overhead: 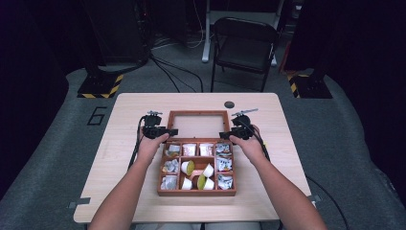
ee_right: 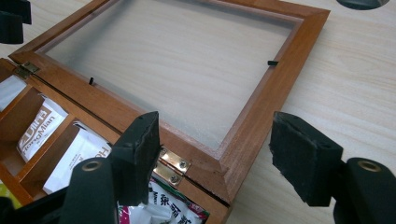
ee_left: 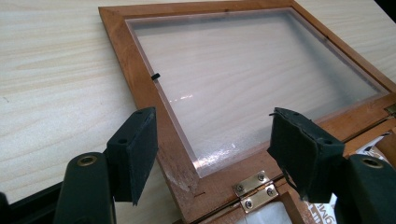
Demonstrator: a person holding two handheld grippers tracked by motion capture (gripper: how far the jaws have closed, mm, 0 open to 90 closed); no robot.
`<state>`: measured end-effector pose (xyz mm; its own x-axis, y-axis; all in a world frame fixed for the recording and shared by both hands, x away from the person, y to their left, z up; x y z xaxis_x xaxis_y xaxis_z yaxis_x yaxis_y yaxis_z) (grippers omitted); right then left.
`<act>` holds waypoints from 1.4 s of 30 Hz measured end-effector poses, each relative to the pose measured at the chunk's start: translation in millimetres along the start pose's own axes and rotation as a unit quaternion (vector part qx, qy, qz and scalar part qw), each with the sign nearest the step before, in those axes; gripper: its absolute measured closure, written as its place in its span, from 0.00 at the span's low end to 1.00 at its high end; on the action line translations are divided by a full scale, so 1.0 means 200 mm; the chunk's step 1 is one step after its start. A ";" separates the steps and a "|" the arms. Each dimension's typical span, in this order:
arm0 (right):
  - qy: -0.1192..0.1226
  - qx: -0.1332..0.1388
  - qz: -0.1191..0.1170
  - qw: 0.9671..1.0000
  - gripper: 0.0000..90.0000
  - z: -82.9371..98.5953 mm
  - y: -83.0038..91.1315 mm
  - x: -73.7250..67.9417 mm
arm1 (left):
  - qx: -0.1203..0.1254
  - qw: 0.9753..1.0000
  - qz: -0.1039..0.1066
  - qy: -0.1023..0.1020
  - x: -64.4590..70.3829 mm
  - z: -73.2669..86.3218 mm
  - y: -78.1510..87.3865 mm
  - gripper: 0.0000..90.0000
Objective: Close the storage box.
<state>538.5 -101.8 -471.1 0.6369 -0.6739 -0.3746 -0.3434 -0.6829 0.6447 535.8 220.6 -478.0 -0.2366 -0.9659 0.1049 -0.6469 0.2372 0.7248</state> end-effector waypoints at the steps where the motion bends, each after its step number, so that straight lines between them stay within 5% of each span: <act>1: -0.003 -0.002 0.000 1.000 0.36 0.00 0.00 0.00 | -0.001 1.000 0.000 0.001 0.00 0.00 0.00 0.36; 42: -0.056 -0.001 -0.006 0.998 0.33 0.02 -0.09 0.06 | -0.033 0.999 0.010 0.035 -0.03 0.03 -0.09 0.34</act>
<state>549.3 -98.9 -489.9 0.5592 -0.6935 -0.4542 -0.3349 -0.6902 0.6415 544.5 222.8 -495.8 -0.1963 -0.9663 0.1664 -0.5931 0.2521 0.7647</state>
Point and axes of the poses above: each handheld gripper's, and its own axes: y roughly backward along the jaws, z roughly out of its underside, x roughly to its right, the point moved 2 cm from there along -y, roughly forward along the jaws, and after that the axes turned 15 degrees about -z, right-handed, at the moved point
